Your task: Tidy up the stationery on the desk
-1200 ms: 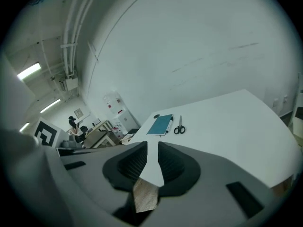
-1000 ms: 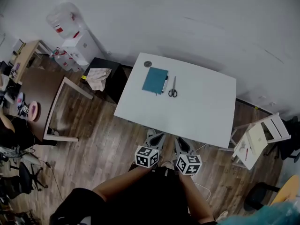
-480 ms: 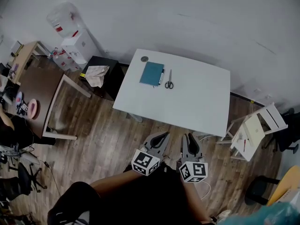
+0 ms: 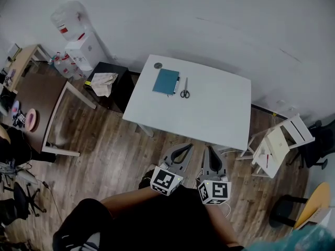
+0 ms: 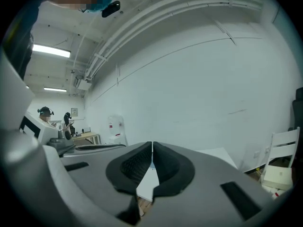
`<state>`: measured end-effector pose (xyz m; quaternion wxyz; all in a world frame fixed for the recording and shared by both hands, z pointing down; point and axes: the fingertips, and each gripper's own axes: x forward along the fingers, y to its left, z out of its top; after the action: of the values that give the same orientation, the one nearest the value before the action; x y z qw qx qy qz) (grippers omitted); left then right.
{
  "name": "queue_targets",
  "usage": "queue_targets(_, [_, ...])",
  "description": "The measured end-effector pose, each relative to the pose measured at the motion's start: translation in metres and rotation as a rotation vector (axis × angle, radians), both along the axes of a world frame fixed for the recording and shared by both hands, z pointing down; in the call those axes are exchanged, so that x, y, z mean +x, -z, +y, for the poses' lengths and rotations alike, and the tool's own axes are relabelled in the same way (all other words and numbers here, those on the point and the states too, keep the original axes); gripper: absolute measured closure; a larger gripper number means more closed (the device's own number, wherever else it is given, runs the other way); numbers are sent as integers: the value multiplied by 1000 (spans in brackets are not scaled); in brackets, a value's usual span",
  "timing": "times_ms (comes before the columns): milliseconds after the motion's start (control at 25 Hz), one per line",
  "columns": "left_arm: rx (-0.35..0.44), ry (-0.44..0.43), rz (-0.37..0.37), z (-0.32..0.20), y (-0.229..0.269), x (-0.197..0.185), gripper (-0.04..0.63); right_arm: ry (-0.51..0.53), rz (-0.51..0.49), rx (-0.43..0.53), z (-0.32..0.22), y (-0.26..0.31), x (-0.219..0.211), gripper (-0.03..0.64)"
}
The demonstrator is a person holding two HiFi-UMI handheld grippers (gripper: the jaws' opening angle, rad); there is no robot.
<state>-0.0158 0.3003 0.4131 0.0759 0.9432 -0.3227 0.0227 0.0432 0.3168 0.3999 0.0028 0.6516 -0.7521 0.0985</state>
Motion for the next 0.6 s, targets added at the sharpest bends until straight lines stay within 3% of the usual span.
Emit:
queue_targets(240, [32, -8, 25, 14, 1, 11, 581, -33, 62, 34, 15, 2, 6, 585])
queue_targets(600, [50, 0, 23, 24, -2, 13, 581, -43, 100, 9, 23, -9, 3, 586])
